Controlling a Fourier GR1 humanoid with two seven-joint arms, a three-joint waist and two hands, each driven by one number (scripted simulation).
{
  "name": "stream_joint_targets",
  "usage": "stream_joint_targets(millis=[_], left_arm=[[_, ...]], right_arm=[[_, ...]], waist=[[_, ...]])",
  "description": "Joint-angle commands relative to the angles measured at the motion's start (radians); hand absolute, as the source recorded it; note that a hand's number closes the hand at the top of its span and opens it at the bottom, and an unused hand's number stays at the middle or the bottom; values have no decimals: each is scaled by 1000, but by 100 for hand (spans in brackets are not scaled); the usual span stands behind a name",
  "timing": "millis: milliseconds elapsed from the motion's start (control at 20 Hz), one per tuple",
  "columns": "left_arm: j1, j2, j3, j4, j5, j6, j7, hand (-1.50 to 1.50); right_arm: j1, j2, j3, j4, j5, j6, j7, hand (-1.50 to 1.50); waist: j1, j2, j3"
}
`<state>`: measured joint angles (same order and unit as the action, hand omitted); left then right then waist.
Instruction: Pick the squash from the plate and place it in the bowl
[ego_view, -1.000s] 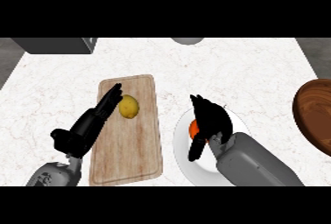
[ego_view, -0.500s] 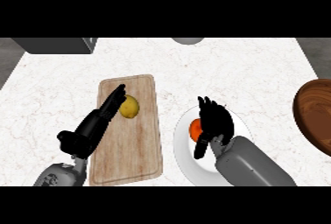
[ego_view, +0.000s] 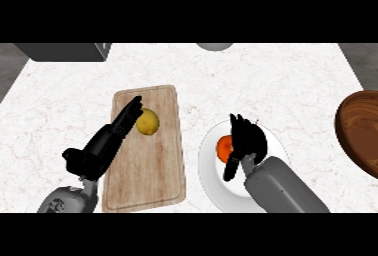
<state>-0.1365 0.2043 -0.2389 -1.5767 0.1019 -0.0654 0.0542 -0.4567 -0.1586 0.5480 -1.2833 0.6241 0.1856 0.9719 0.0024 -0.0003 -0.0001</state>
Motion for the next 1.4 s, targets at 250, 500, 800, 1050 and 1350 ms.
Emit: stream_joint_targets(millis=[250, 500, 800, 1050, 1350], left_arm=[[-24, -33, 47, 3, -30, -33, 21, 0], [58, -58, 27, 1, -79, -34, -47, 0], [-16, -56, 93, 28, -58, -65, -3, 0], [33, -94, 40, -44, -101, -25, 42, 0], [-7, -71, 90, -25, -49, -78, 54, 0]], right_arm=[[9, 57, -65, 125, 115, -57, -196, 150], [-19, 72, -98, 157, 200, -94, -241, 150], [123, -8, -92, -39, 208, 3, -291, 150], [190, -201, -190, -179, 143, 105, -412, 150], [258, -262, -201, -272, 312, -23, -340, 150]], waist=[[2, 1, 0], [3, 0, 0], [-7, -1, 0], [-5, -2, 0], [-10, -3, 0]])
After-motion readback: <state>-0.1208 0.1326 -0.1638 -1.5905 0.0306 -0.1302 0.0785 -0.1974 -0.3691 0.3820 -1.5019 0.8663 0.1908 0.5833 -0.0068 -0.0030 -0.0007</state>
